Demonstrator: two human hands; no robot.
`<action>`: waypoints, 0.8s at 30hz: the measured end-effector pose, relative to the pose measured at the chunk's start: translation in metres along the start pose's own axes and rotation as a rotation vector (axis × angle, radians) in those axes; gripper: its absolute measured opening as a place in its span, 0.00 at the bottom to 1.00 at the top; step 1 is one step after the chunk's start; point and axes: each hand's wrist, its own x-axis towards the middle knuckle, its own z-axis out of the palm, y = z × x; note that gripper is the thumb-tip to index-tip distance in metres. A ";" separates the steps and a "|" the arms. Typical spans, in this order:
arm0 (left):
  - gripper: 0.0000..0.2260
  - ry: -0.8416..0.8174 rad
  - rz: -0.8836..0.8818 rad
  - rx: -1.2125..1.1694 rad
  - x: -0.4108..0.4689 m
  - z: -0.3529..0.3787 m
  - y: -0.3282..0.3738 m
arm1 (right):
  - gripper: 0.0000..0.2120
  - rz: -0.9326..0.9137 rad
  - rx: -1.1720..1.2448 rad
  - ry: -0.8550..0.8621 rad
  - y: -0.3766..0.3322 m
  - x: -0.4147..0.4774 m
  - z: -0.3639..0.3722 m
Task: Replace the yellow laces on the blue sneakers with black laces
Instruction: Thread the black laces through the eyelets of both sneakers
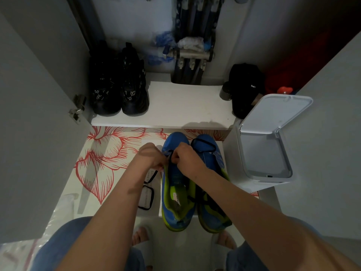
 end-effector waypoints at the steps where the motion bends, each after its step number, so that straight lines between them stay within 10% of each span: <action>1: 0.07 -0.025 0.005 -0.007 -0.003 -0.001 0.001 | 0.20 -0.001 0.005 0.010 0.000 0.001 0.001; 8: 0.13 -0.006 -0.112 -0.289 -0.005 0.012 0.002 | 0.11 -0.030 0.077 0.073 0.000 0.000 0.002; 15: 0.11 0.502 0.245 -0.551 0.004 -0.019 0.003 | 0.12 -0.056 0.569 0.086 0.004 0.003 -0.046; 20: 0.12 0.378 0.343 -0.768 -0.015 -0.016 0.019 | 0.08 -0.114 0.416 -0.060 -0.008 0.002 -0.029; 24: 0.07 0.229 0.119 -0.562 -0.012 -0.018 0.011 | 0.10 -0.013 0.760 0.025 -0.014 0.003 -0.039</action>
